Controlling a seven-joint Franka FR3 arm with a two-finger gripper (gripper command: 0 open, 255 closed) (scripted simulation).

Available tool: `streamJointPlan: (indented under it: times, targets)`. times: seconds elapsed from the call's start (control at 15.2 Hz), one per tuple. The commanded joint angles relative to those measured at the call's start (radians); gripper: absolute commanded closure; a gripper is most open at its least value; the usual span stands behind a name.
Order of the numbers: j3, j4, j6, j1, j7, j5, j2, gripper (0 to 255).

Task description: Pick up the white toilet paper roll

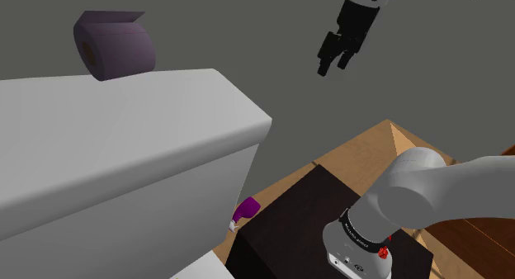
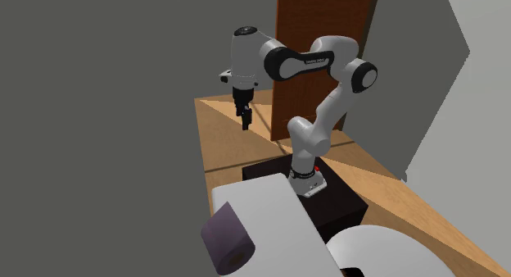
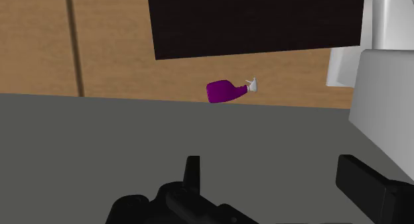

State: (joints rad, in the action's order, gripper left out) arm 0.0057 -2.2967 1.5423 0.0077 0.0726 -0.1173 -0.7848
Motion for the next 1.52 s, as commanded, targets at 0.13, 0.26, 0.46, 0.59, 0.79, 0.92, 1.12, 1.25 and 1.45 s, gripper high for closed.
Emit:
streamJointPlan:
  times: [0.13,0.26,0.46,0.59,0.79,0.92,1.12,1.25,1.45]
  targets:
    - [0.011,-0.002,-0.014,0.005,0.066,0.076,0.016,0]
    - [0.022,-0.003,-0.021,0.011,0.132,0.153,0.034,0]
    - [0.038,-0.002,-0.021,0.02,0.229,0.271,0.064,0]
    - [0.048,-0.001,-0.013,0.027,0.292,0.35,0.085,0]
    - [0.062,0.002,0.01,0.039,0.382,0.47,0.119,0]
    - [0.072,0.006,0.032,0.048,0.439,0.55,0.144,0]
    - [0.087,0.016,0.074,0.062,0.519,0.67,0.184,0]
    - [0.096,0.025,0.106,0.072,0.568,0.749,0.213,0]
    - [0.11,0.043,0.162,0.087,0.635,0.867,0.259,0]
